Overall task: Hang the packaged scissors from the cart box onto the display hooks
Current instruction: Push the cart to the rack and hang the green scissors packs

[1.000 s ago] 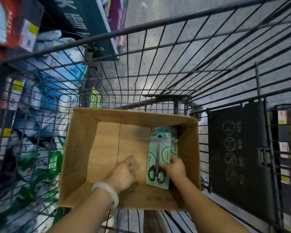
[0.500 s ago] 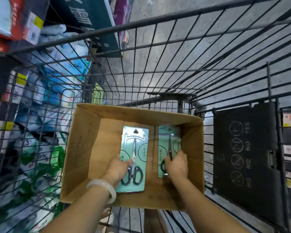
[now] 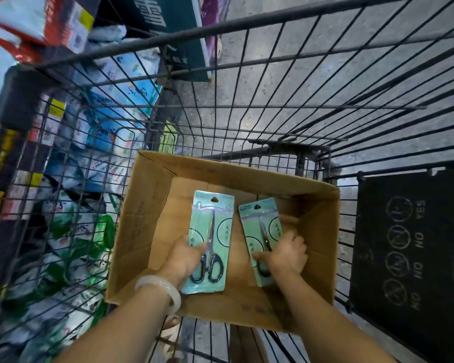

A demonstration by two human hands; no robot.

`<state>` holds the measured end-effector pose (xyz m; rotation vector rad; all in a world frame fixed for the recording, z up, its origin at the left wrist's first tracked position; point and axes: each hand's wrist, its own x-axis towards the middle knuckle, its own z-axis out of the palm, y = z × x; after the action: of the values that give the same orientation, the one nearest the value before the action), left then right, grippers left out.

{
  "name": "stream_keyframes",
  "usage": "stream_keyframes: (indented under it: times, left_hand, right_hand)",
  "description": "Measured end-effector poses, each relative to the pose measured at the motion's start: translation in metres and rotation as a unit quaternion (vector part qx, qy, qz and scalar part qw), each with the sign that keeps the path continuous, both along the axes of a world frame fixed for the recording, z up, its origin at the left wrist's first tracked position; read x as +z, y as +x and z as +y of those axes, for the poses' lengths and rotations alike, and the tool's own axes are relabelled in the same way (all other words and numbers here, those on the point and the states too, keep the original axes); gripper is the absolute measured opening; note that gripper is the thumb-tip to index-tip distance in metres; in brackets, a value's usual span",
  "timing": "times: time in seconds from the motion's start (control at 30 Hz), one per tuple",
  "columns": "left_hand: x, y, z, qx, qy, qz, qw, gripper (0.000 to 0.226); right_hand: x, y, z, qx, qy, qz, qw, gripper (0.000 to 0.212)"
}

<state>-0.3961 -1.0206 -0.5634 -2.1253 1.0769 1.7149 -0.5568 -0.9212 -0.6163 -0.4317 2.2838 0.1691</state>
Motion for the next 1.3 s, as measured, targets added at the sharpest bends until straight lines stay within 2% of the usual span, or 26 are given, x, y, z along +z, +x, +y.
stream_keyframes:
  times: [0.1, 0.2, 0.37, 0.43, 0.53, 0.67, 0.77, 0.8, 0.9, 1.1, 1.17, 1.23, 1.27, 1.3]
  left_hand:
    - [0.007, 0.0, -0.001, 0.013, 0.004, 0.007, 1.0, 0.006]
    - [0.016, 0.003, -0.005, 0.023, -0.003, 0.013, 1.0, 0.013]
    - [0.043, 0.007, -0.009, 0.067, -0.066, 0.027, 0.995, 0.011]
    - [0.061, 0.01, -0.011, 0.091, -0.094, 0.037, 0.991, 0.007]
    - [0.096, 0.02, -0.013, 0.117, -0.133, 0.05, 0.983, 0.016]
    - [0.147, 0.047, -0.011, 0.149, -0.196, 0.072, 0.967, 0.019]
    - [0.19, 0.086, 0.005, 0.183, -0.243, 0.079, 0.949, 0.031]
    - [0.194, 0.096, 0.007, 0.191, -0.252, 0.094, 0.944, 0.025]
    - [0.232, 0.149, 0.045, 0.221, -0.3, 0.111, 0.921, 0.013]
    - [0.313, 0.273, 0.204, 0.354, -0.371, 0.07, 0.856, 0.016]
    - [0.331, 0.315, 0.273, 0.422, -0.382, 0.057, 0.821, 0.017]
    - [0.347, 0.355, 0.344, 0.494, -0.402, 0.045, 0.77, 0.035]
    - [0.357, 0.373, 0.379, 0.522, -0.413, 0.038, 0.745, 0.037]
    - [0.367, 0.387, 0.412, 0.55, -0.418, 0.03, 0.723, 0.03]
  right_hand:
    - [0.001, -0.008, -0.002, -0.041, -0.045, -0.025, 0.998, 0.075]
    - [0.007, -0.01, -0.009, -0.091, -0.095, -0.116, 0.985, 0.054]
    - [0.043, -0.008, -0.027, -0.198, -0.21, -0.278, 0.916, 0.033]
    - [0.068, -0.006, -0.038, -0.194, -0.253, -0.311, 0.895, 0.021]
    - [0.109, 0.003, -0.056, -0.164, -0.31, -0.345, 0.87, 0.015]
    - [0.164, 0.03, -0.076, -0.078, -0.354, -0.373, 0.854, 0.014]
    - [0.213, 0.062, -0.081, -0.02, -0.391, -0.38, 0.838, 0.014]
    - [0.223, 0.068, -0.083, -0.012, -0.402, -0.379, 0.833, 0.019]
    - [0.265, 0.114, -0.072, 0.043, -0.432, -0.392, 0.811, 0.034]
    - [0.335, 0.257, 0.026, 0.196, -0.421, -0.452, 0.762, 0.035]
    - [0.348, 0.31, 0.075, 0.253, -0.399, -0.472, 0.744, 0.041]
    - [0.359, 0.365, 0.127, 0.313, -0.381, -0.488, 0.72, 0.048]
    - [0.366, 0.392, 0.153, 0.341, -0.371, -0.5, 0.704, 0.048]
    - [0.372, 0.418, 0.18, 0.364, -0.357, -0.515, 0.689, 0.046]
